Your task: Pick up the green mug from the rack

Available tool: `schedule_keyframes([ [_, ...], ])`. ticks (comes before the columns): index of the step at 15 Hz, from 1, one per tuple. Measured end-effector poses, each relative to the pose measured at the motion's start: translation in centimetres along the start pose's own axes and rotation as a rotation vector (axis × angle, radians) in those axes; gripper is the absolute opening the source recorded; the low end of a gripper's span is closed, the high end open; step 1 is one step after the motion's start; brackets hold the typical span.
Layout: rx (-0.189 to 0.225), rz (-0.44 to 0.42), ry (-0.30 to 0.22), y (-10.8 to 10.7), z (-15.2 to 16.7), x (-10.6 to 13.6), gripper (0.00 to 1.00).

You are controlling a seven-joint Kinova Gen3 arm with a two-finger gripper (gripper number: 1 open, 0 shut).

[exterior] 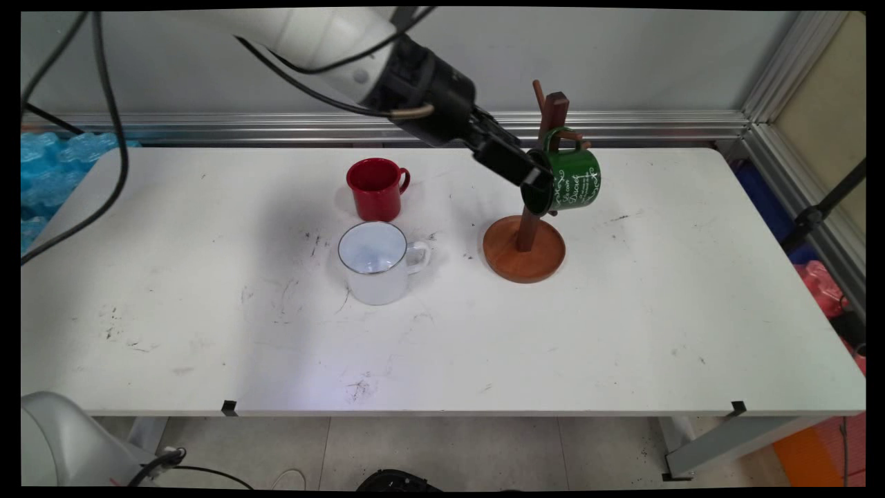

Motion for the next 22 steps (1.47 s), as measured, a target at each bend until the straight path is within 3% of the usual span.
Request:
schedule_keyframes([
  [7, 0.015, -0.151, 0.031, 0.2, 3.6, -1.1, 1.0],
  [22, 0.02, -0.367, 0.105, 0.7, 7.1, -2.5, 1.0],
])
